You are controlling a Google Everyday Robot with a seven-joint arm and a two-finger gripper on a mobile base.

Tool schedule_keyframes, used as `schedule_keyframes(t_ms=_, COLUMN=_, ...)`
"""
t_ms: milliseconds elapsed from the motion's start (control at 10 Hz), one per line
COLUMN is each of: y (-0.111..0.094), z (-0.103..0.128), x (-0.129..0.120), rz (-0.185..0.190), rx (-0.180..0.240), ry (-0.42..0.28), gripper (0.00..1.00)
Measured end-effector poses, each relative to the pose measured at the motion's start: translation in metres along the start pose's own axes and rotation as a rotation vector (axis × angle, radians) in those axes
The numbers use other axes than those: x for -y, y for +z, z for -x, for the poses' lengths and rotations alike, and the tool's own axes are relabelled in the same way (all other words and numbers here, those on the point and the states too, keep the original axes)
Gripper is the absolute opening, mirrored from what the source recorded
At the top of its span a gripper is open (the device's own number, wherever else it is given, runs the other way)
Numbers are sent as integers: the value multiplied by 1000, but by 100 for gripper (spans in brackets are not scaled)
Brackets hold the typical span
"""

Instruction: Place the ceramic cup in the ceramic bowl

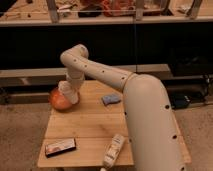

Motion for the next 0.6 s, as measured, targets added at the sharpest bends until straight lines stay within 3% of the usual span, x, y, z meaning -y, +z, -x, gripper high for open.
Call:
schedule_keyframes(t_ms=400, y=1, z=-1, x=1, rz=1, rx=-2, ry=-4, gripper=32)
schedule_keyframes(t_ms=600, y=1, z=-1, x=1, rz=1, rx=-3, ry=-6, gripper=42)
